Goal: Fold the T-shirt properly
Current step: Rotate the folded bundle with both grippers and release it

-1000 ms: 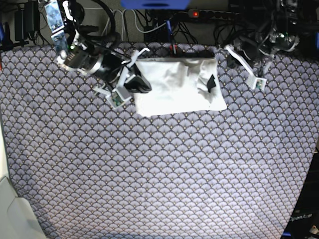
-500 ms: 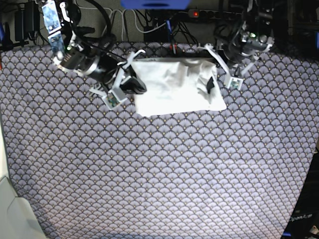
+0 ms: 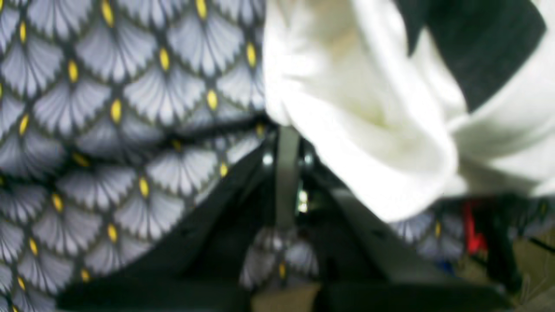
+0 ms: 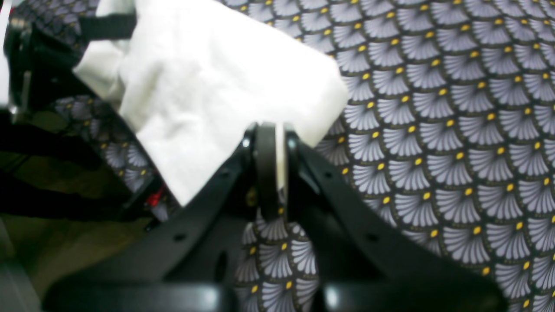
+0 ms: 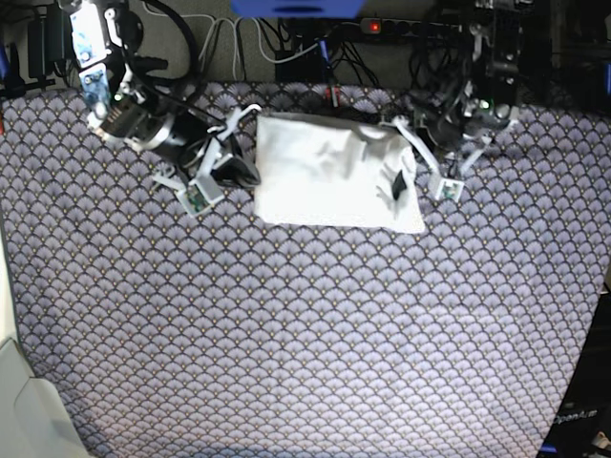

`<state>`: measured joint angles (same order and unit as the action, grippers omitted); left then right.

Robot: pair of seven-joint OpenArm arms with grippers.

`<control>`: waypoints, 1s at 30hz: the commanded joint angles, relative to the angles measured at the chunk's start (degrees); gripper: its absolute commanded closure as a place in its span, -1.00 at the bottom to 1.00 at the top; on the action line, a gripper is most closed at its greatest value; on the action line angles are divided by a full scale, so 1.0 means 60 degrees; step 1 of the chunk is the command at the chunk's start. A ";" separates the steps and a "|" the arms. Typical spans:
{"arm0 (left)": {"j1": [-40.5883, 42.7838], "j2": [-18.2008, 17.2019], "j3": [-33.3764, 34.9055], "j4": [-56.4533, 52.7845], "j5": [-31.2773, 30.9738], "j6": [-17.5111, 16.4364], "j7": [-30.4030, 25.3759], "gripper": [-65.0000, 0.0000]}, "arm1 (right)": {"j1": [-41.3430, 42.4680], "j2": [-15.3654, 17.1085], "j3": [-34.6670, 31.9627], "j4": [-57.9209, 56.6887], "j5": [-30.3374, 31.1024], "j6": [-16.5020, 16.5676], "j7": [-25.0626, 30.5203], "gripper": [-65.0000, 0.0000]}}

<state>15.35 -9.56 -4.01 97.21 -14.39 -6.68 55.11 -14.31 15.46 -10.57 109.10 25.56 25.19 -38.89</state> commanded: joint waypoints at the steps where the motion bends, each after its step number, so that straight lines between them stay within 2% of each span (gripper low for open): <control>1: -0.0090 0.0151 0.0016 -0.0062 0.0311 0.0124 0.0199 0.99 | 0.0106 0.0038 0.0113 0.0154 0.0143 0.0043 0.0248 0.97; 9: -0.1277 0.1000 0.0031 -0.0692 0.0384 0.0124 0.0214 0.99 | 0.0853 0.0229 0.0201 -0.0608 0.0143 0.0043 0.0233 0.97; 14: -0.2127 0.1220 0.0031 -0.2055 0.0384 0.0124 0.0141 0.99 | 0.1747 0.0448 0.0186 -0.2176 0.0143 0.0058 0.0321 0.97; 19: -0.2742 0.1396 0.0046 -0.2626 0.0384 0.0124 0.0126 0.99 | 0.2494 0.0653 0.0186 -0.2967 0.0143 0.0058 0.0321 0.97; 25: -0.3519 0.1601 0.0046 -0.3418 0.0384 0.0124 0.0111 0.99 | 0.2582 0.0610 0.0142 -0.3363 0.0143 0.0073 0.0336 0.97; 30: -0.4076 0.1835 0.0031 -0.4004 0.0384 0.0124 0.0097 0.99 | 0.2230 0.0478 -0.0502 -0.3377 0.0143 0.0073 0.0394 0.97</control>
<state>-9.02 0.86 -4.14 73.52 -12.62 -6.04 53.69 -1.21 17.93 -14.00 87.99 25.85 25.47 -37.30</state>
